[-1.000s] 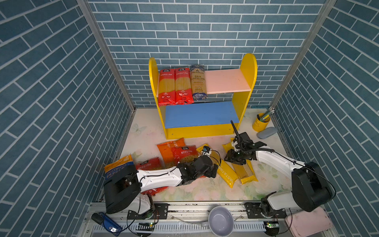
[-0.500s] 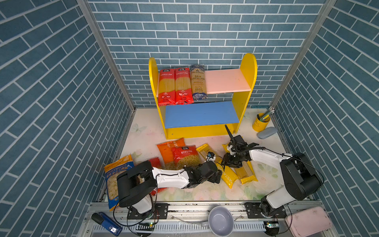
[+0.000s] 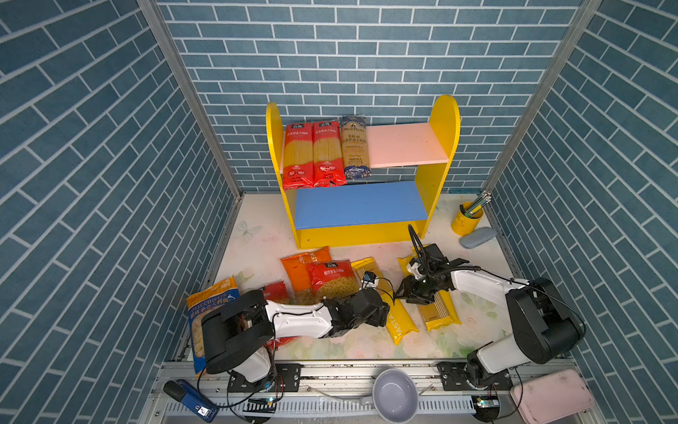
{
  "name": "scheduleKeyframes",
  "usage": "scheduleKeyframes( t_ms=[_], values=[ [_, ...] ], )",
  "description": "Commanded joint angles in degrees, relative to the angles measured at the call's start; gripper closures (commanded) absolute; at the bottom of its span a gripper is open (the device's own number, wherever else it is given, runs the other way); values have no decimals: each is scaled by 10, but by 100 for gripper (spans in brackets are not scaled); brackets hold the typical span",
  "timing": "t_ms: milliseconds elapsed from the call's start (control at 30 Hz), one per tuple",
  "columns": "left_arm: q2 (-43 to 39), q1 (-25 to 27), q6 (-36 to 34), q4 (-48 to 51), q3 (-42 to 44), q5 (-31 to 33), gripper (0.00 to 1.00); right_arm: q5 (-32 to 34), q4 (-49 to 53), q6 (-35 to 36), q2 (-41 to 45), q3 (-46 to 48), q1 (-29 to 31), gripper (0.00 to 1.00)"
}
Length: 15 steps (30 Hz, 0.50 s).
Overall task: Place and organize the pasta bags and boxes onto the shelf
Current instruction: 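Grasp the yellow PASTATIME pack with the right gripper while the left gripper shifts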
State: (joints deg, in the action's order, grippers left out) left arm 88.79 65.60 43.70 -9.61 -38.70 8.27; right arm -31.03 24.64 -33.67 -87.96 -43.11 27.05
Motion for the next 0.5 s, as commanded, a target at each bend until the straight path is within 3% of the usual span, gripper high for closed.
scheduleKeyframes(
  t_ms=[0, 100, 233, 333, 467],
  values=[
    [-11, -5, 17, 21, 25, -1, 24, -37, 6, 46, -21, 7, 2, 47],
    [-12, -5, 30, 9, 41, 0, 27, -53, -17, 40, -43, 8, 9, 49],
    [-2, -5, 28, 10, 31, -7, 31, -61, -47, 36, -94, -16, 61, 51],
    [-4, -5, 29, 11, 29, -10, 35, -119, -129, -2, -122, -11, 74, 53],
    [-25, -5, 26, 35, 26, -10, 39, -121, -174, -40, -114, -10, 74, 66]
  ],
)
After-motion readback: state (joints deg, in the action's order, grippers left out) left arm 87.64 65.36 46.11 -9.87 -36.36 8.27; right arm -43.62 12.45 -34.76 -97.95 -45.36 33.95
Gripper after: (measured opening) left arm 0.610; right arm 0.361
